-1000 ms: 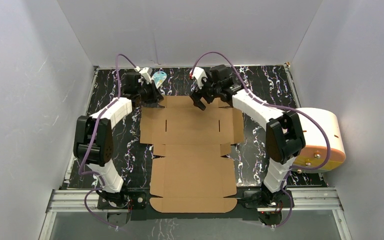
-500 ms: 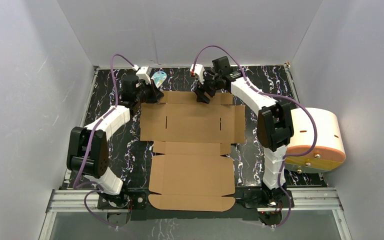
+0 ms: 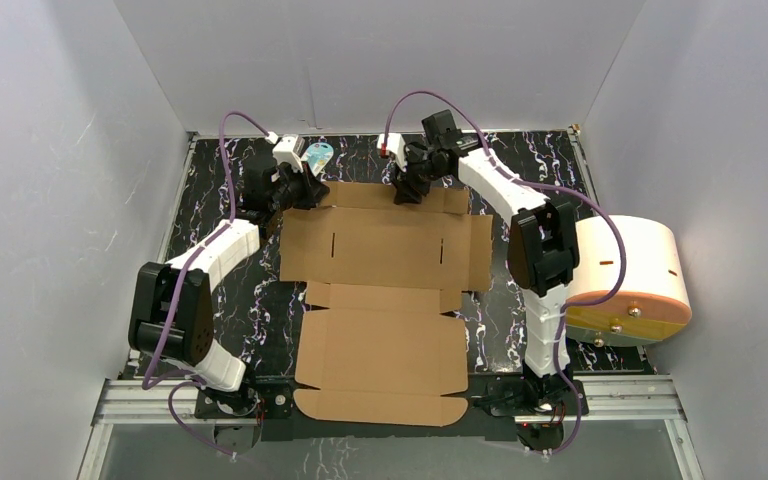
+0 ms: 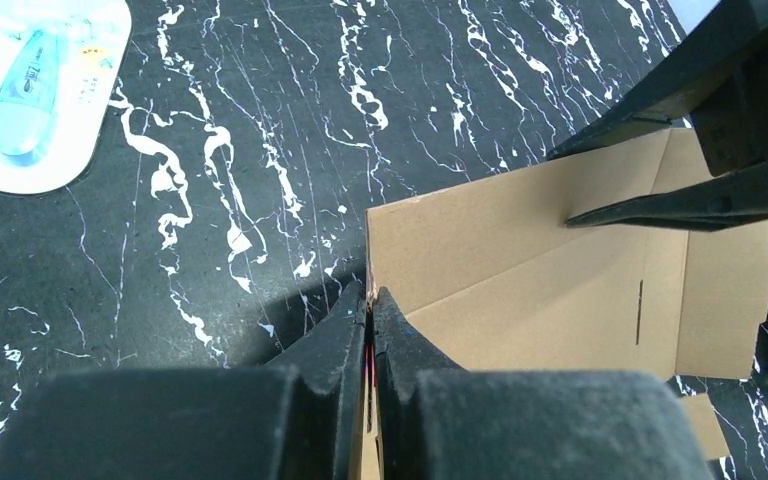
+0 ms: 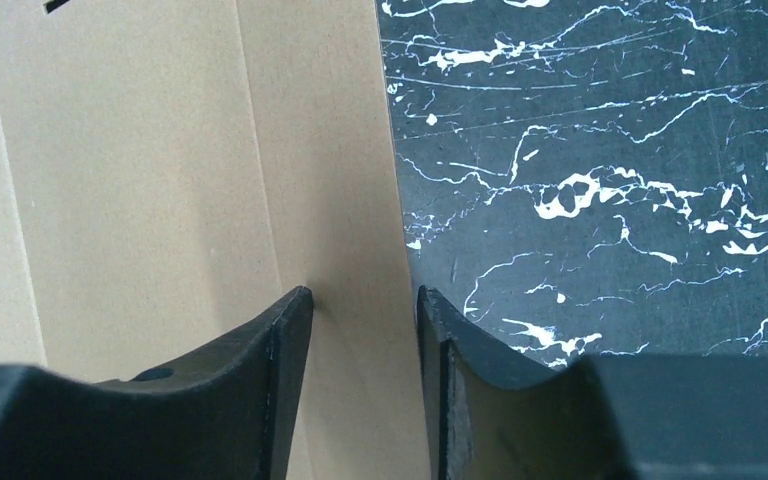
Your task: Fold the paper box
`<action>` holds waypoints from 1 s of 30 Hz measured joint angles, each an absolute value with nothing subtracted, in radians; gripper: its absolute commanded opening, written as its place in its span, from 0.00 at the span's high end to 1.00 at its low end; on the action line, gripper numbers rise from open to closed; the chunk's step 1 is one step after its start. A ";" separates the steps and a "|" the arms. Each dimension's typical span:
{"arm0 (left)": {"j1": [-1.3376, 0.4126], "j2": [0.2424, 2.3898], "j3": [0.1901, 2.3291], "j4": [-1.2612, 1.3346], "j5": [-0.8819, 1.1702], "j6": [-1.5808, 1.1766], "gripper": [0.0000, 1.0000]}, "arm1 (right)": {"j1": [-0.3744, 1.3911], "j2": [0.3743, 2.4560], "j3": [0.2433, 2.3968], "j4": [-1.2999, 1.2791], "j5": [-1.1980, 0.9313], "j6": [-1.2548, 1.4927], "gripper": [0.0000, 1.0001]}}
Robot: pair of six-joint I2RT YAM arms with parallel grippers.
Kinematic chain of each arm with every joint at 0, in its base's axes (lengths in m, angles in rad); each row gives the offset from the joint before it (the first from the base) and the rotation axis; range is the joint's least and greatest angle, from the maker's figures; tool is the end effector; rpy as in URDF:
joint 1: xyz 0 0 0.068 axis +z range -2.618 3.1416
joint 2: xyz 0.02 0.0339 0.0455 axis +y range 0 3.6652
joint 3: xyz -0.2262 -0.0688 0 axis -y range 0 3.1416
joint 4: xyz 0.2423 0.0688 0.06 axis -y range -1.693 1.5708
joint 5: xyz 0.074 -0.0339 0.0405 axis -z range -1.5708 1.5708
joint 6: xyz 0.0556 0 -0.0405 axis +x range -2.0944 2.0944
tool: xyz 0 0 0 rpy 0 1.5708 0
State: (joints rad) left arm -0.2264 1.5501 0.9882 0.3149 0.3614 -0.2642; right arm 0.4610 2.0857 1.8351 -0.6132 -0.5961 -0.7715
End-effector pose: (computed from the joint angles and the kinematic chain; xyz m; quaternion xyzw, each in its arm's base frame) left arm 0.3605 -0.1032 0.2305 0.0958 0.7779 -0.2844 0.5521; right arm 0.3972 0.2321 0.2172 -0.6013 0.6731 0.2210 0.3695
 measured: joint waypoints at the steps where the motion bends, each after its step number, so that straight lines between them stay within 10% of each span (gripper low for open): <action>1: -0.227 1.549 0.988 0.314 0.361 -0.263 1.00 | 0.459 2.092 1.852 -0.631 -0.603 -0.780 0.57; 9: -0.226 1.549 0.988 0.313 0.347 -0.258 0.91 | 0.458 2.116 1.933 -0.726 -0.634 -0.836 0.96; 30: -0.222 1.391 1.015 0.196 0.249 -0.388 0.45 | 0.595 1.825 1.618 -0.529 -0.327 -1.051 0.97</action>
State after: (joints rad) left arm -0.2222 1.3914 1.0145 0.1959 0.2485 -0.3882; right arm 0.5945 1.8248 1.6176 -0.5289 -0.3275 -1.0508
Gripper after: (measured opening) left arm 0.521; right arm 0.052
